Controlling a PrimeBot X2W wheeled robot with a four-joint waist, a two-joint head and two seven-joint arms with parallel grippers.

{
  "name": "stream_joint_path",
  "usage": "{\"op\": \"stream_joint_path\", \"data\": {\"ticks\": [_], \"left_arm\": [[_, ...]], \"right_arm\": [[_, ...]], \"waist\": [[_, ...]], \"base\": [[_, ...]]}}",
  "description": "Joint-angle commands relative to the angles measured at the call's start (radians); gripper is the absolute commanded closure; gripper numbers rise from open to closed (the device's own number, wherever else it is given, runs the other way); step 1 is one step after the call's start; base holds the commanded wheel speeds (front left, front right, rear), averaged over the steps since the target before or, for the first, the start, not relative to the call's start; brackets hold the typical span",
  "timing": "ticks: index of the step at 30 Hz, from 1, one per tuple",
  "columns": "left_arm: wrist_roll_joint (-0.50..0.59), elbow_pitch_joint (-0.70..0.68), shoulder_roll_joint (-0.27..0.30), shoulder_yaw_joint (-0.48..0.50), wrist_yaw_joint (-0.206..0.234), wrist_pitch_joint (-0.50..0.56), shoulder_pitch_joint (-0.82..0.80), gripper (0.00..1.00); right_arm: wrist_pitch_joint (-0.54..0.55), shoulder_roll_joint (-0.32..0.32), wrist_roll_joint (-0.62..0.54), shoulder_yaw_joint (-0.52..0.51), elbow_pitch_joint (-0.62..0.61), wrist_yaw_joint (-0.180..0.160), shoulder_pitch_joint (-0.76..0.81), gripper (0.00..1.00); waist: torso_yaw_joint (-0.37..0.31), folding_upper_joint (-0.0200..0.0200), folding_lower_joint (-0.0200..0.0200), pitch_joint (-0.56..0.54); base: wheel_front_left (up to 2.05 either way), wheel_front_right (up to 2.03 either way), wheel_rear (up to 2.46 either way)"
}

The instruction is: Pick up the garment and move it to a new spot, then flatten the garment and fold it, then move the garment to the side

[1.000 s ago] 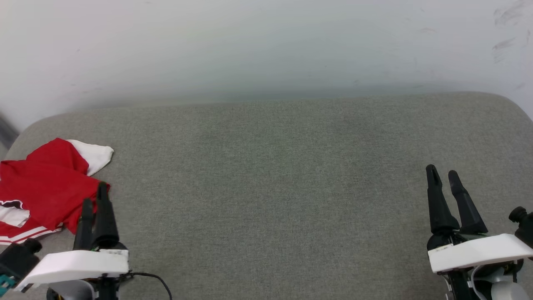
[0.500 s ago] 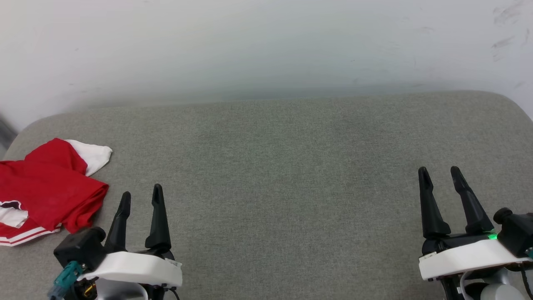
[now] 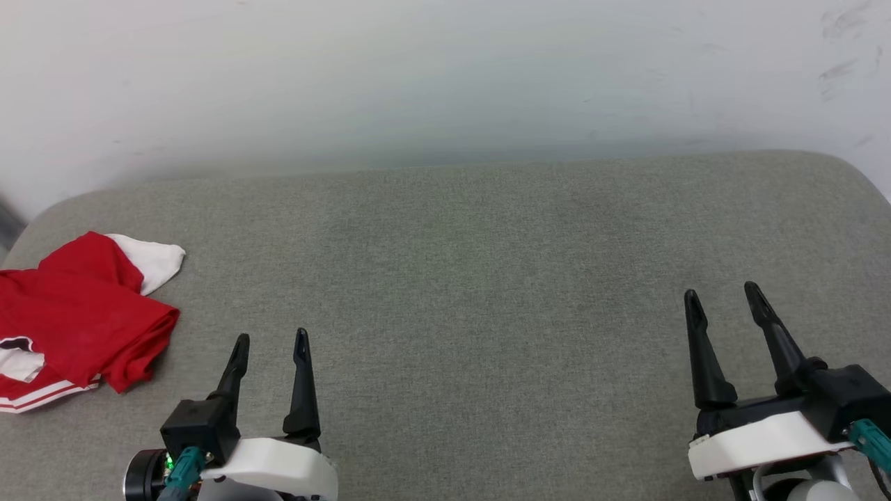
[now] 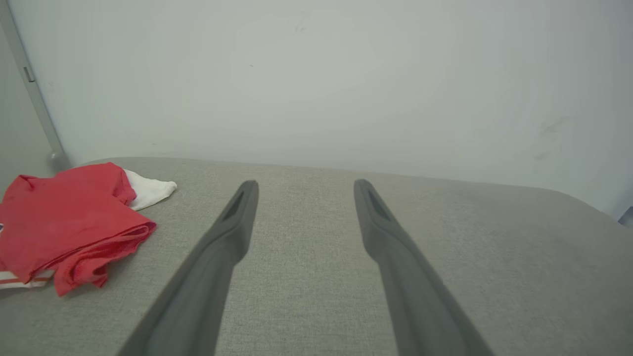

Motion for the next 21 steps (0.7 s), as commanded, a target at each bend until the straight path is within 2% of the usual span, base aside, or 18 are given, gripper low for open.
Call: {"op": "stream_joint_path", "data": {"ticks": [1,12,21], "left_arm": [[0.01,-0.012,0.004,-0.017,0.009,-0.012,-0.013,0.0],[0.025,-0.041,-0.053,0.057,-0.077,-0.034,0.015,0.0],[0.092,-0.025,-0.131,0.178,-0.213,-0.053,0.062,0.0]], "right_arm": [[-0.012,-0.001,-0.041,0.001,-0.016,0.0,0.004,0.0],[-0.037,-0.001,-0.046,0.015,-0.046,0.0,0.011,0.0],[-0.055,-0.001,-0.027,-0.003,-0.032,0.0,0.027,0.0]], "waist": [[0.0,-0.0001,0.0,0.0],[-0.001,-0.0001,0.0,0.001],[-0.005,-0.0001,0.0,-0.002]], "base": [[0.0,0.0,0.0],[0.0,0.0,0.0],[0.0,0.0,0.0]]}}
